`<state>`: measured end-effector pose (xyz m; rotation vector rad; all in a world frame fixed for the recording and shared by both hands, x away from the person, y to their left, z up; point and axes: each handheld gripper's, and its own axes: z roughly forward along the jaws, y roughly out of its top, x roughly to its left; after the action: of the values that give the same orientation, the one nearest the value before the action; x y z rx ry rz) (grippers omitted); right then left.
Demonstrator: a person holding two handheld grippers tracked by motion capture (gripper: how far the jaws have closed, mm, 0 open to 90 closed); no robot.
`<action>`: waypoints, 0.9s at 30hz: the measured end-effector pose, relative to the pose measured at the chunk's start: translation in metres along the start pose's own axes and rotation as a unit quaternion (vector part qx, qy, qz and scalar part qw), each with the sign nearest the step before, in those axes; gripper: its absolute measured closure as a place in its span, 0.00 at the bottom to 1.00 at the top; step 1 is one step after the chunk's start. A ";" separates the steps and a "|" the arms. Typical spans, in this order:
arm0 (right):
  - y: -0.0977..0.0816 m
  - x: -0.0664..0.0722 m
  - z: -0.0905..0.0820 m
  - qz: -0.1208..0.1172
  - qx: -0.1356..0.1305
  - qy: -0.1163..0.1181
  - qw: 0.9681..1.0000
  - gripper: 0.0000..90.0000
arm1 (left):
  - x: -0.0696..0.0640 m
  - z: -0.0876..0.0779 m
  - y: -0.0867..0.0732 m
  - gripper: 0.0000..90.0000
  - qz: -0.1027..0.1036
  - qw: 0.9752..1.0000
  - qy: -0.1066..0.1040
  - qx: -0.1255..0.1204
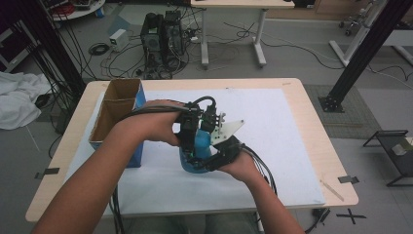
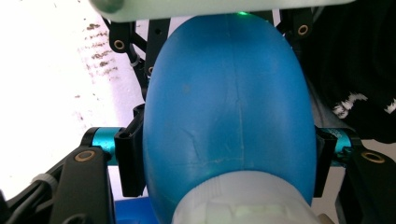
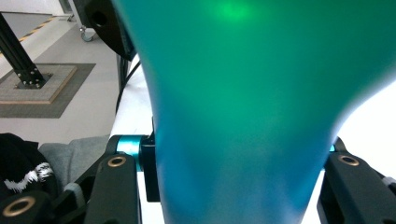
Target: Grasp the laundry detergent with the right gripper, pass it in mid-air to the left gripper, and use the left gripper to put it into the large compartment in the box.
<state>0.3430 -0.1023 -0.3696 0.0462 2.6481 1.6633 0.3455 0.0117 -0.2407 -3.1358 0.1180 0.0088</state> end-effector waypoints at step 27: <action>0.000 0.000 -0.002 -0.001 0.005 -0.007 1.000 0.34 | -0.004 -0.007 0.004 0.43 -0.005 1.000 0.015 0.018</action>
<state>0.3430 -0.1045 -0.3686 0.0549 2.6456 1.6428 0.3413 0.0079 -0.2339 -3.1022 0.1022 -0.0405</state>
